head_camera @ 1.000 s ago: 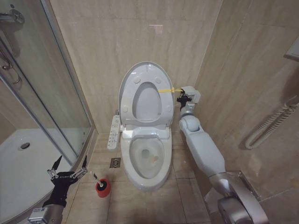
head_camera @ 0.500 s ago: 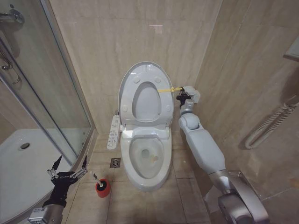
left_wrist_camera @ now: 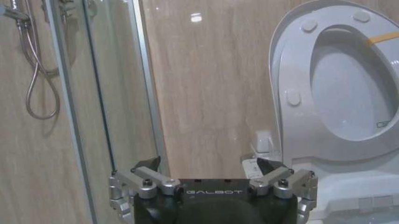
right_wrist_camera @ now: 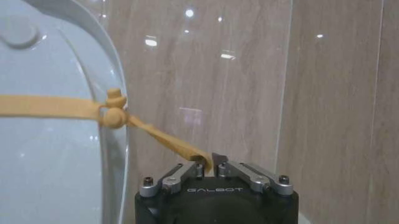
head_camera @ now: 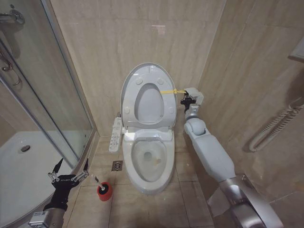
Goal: Open the toilet lid, clean the toilet bowl with a toilet brush, close the toilet lid, and flush.
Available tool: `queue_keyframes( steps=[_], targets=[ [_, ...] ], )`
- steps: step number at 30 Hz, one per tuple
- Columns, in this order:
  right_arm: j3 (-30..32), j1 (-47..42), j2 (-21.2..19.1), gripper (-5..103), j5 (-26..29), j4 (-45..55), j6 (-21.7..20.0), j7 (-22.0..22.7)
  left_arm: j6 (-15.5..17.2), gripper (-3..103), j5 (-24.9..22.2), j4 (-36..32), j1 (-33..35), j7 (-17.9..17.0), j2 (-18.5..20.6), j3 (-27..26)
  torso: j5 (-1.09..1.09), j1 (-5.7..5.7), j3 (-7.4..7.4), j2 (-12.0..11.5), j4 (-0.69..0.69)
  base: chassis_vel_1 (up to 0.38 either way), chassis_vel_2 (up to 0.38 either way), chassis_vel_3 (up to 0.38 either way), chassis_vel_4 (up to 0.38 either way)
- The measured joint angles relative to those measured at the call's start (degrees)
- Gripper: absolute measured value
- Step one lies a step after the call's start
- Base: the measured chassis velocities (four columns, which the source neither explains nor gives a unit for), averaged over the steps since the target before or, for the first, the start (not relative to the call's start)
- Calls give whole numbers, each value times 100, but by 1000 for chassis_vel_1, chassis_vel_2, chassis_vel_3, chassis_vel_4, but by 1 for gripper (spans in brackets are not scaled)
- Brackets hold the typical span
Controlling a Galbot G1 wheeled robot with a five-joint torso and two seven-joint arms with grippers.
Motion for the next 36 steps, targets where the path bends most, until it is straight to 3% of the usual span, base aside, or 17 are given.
queue_keyframes(
  steps=[6,7,14,15,20,21,28,29,36],
  targets=[
    [-65,-269,-110,9,25,393,-84,-11,0,100,0,0,0,0,0,0,0,0,0,0,4,0,0,0,0],
    [-72,-318,-129,36,26,457,-93,-17,0,100,0,0,0,0,0,0,0,0,0,0,3,0,0,0,0],
    [-75,-527,-231,36,27,715,-99,-47,0,100,0,0,0,0,0,0,0,0,0,0,4,0,0,0,0],
    [-71,-575,-264,63,28,774,-99,-56,0,100,0,0,0,0,0,0,0,0,0,0,4,0,0,0,0],
    [-23,-774,-371,63,42,993,-97,-67,0,100,0,0,0,0,0,0,0,0,0,0,4,0,0,0,0],
    [-4,-803,-389,90,47,1028,-96,-65,0,100,0,0,0,0,0,0,0,0,0,0,4,0,0,0,0],
    [94,-961,-521,90,95,1231,-91,-67,0,100,0,0,0,0,0,0,0,0,0,0,4,0,0,0,0],
    [115,-1005,-556,100,105,1278,-89,-72,0,100,0,0,0,0,0,0,0,0,0,0,4,0,0,0,0],
    [223,-1246,-707,100,218,1612,-112,-91,0,100,0,0,0,0,0,0,0,0,0,0,4,0,0,0,0]
  ],
)
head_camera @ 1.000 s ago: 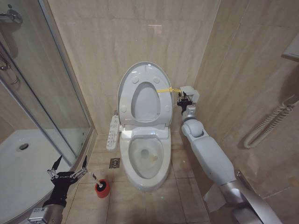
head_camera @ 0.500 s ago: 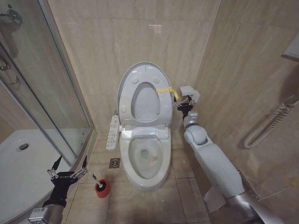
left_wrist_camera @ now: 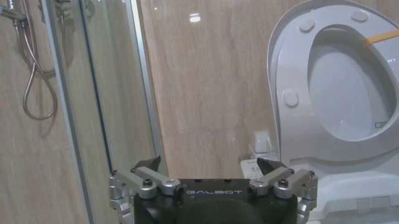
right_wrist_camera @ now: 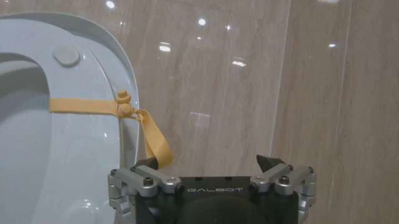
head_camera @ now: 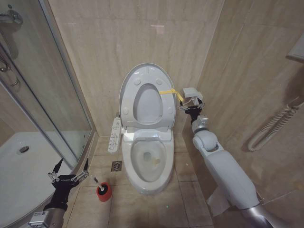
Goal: Open the toilet lid, clean the toilet bowl with a toilet brush, close the toilet lid, and flush.
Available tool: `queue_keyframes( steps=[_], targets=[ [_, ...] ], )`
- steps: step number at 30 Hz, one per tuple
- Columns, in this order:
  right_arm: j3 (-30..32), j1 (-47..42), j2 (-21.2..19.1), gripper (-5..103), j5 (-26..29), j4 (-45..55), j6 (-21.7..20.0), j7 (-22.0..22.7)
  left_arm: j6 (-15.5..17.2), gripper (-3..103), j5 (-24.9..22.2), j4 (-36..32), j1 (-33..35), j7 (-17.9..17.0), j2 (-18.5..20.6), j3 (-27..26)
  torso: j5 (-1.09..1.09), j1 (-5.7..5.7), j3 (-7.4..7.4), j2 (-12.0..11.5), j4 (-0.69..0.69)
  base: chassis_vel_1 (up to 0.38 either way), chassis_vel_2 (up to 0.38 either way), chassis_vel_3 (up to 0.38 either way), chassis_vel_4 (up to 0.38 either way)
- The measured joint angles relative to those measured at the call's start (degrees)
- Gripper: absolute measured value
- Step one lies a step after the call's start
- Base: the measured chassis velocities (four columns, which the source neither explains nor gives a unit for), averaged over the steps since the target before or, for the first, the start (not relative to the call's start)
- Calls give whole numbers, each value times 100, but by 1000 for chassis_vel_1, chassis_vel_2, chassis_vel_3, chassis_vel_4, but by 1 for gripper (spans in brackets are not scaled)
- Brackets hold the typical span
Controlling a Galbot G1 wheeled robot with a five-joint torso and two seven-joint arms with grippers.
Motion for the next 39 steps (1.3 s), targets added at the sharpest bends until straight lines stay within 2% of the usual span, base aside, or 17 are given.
queue_keyframes(
  steps=[7,19,32,39],
  targets=[
    [-11,-414,-166,100,386,579,-213,-56,0,100,0,0,0,0,0,0,-1,0,0,0,0,0,0,0,0],
    [123,-1122,-113,100,435,1260,-323,42,0,100,0,0,0,0,0,0,-1,0,0,0,0,0,0,0,0],
    [338,-2264,120,100,339,1895,-182,489,0,100,0,0,0,0,0,0,-1,0,0,0,0,0,0,0,0],
    [403,-2760,225,100,71,2084,-28,678,0,100,0,0,0,0,0,0,-1,0,0,1,0,0,0,0,0]
  ],
)
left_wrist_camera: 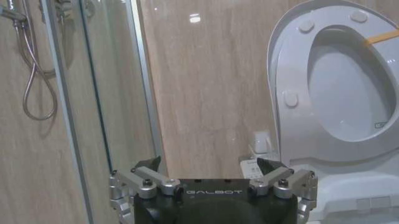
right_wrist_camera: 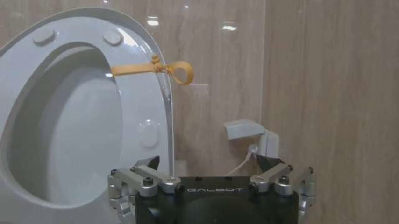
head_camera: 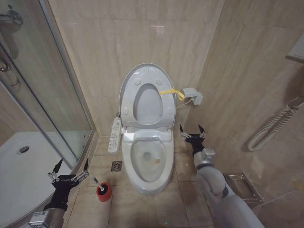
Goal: Open the toilet lid, clean the toilet bowl with a toilet brush, close the toilet lid, and flush.
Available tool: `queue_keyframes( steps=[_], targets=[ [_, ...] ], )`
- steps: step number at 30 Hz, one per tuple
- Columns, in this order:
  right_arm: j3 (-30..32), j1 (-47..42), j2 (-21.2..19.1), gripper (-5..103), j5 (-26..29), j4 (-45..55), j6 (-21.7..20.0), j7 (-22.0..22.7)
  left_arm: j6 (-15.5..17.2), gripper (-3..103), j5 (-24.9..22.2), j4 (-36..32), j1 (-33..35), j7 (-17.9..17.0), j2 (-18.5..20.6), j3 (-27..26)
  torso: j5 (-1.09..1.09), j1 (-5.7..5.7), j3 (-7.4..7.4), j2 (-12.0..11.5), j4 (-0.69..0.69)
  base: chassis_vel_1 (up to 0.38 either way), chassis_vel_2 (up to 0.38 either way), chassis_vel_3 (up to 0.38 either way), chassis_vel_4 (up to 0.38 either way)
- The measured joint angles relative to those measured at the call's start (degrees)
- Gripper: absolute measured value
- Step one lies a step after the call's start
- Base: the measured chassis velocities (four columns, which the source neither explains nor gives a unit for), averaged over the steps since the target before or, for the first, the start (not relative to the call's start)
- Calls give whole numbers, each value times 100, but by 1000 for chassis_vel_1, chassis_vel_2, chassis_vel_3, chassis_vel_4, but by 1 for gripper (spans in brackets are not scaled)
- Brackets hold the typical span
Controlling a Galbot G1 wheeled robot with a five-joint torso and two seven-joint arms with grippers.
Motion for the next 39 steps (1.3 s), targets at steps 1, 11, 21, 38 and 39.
queue_keyframes(
  steps=[1,11,21,38,39],
  targets=[
    [2,-70,17,100,-41,20,36,18,0,100,0,0,0,0,0,0,0,0,0,0,0,0,0,0,0],
    [-39,-392,288,100,-417,28,423,90,0,100,0,0,0,0,0,0,0,0,0,0,1,0,0,0,0],
    [91,-788,806,100,-984,-16,765,116,0,100,0,0,0,0,0,0,-1,0,0,0,0,0,0,0,0],
    [301,-1125,947,100,-1125,243,604,363,0,100,0,0,0,0,0,0,0,1,0,0,0,0,0,0,0],
    [311,-1145,948,100,-1138,259,586,369,0,100,0,0,0,0,0,0,0,1,0,0,0,0,0,0,0]
  ],
)
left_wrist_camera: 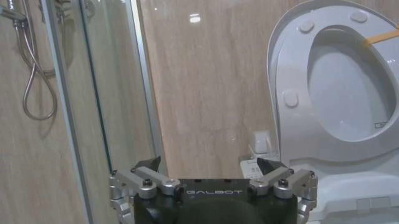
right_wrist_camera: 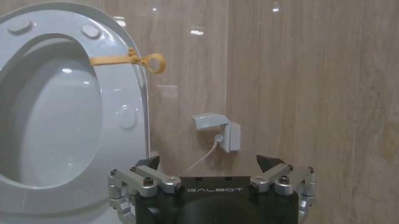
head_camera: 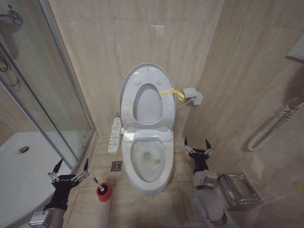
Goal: Open the toilet lid, clean the toilet bowl with a toilet brush, close the toilet lid, and flush.
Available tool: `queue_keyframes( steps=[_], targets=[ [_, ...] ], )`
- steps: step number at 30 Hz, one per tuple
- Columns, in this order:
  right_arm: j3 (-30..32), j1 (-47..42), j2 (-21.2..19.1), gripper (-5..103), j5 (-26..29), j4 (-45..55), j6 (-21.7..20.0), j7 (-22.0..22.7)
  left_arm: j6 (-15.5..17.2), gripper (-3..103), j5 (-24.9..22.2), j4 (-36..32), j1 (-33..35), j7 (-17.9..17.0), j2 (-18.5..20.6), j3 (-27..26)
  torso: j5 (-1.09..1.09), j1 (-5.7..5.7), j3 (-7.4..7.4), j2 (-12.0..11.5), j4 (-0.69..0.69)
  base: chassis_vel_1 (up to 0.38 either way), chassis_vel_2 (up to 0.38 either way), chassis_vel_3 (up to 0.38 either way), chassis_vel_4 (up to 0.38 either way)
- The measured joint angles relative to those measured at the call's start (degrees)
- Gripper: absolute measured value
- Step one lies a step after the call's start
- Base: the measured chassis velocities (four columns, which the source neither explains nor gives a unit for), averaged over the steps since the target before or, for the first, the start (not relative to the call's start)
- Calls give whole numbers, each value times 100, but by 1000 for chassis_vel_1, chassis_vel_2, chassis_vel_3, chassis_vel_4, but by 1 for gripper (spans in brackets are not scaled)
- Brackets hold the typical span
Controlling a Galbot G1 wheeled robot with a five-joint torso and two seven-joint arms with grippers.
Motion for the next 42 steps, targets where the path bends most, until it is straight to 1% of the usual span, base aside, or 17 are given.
queue_keyframes(
  steps=[4,13,18,27,42],
  targets=[
    [67,-81,0,100,-35,60,17,-16,0,100,0,0,0,0,0,0,1,0,0,0,0,0,0,0,0],
    [497,-316,-64,100,-72,164,221,-187,0,100,0,0,0,0,0,0,1,0,0,0,0,0,0,0,0],
    [502,-404,-68,100,-98,260,218,-250,0,100,0,0,0,0,0,0,1,0,0,0,0,0,0,0,0],
    [327,-568,-59,100,-140,401,199,-457,0,100,0,0,0,0,0,0,1,-1,0,0,0,0,0,0,0],
    [299,-580,-36,100,-112,458,198,-552,0,100,0,0,0,0,0,0,0,0,0,0,0,0,0,0,0]
  ],
)
